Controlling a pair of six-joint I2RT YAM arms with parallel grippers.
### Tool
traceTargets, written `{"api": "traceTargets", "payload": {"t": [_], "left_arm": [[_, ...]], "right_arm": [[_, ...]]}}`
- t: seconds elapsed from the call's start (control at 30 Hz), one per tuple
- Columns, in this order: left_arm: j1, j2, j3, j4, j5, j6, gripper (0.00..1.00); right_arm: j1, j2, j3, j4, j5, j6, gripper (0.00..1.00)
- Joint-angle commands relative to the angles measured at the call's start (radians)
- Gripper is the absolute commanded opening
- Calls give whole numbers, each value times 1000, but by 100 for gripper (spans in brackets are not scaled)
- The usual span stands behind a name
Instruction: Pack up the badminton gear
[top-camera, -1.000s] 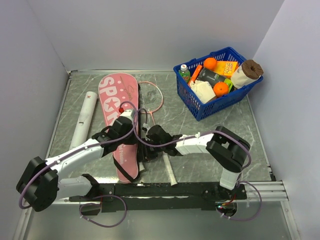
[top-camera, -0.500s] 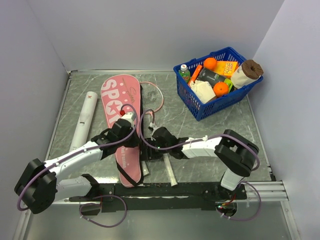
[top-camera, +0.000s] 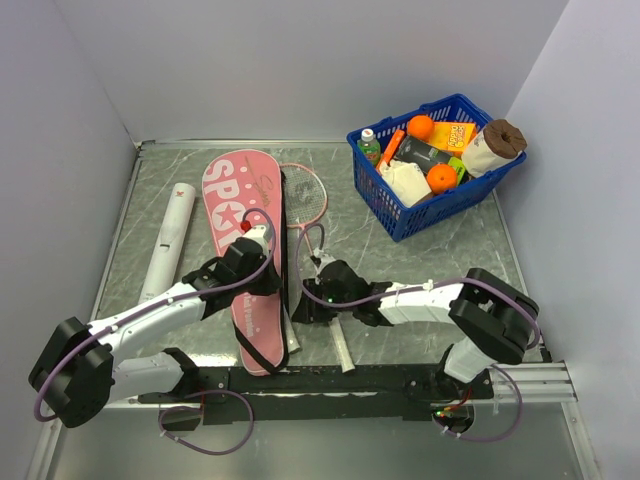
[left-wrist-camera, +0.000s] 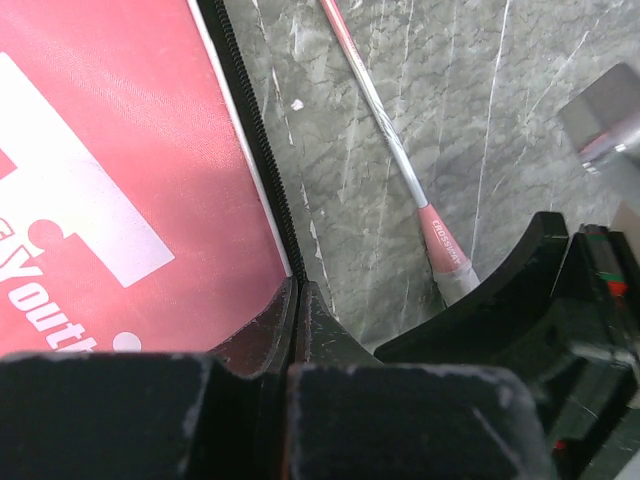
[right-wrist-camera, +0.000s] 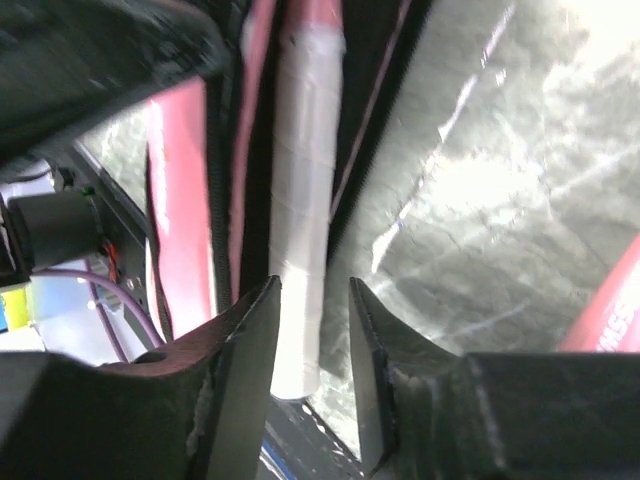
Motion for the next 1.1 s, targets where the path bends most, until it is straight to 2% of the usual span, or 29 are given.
{"api": "traceTargets", "payload": {"t": [0.0, 0.5, 0.8, 1.07], "left_arm": [[-7, -19, 17, 50, 26, -1, 1], [-9, -29, 18, 47, 26, -1, 1], [-7, -27, 17, 56, 34, -5, 1], [-9, -33, 11, 71, 55, -7, 1]], "right_arm": [[-4, 1, -26, 90, -35, 18, 37], [0, 116, -40, 233, -138, 77, 37], [13, 161, -26, 339, -208, 116, 28], [33, 243, 20, 498, -270, 179, 27]]}}
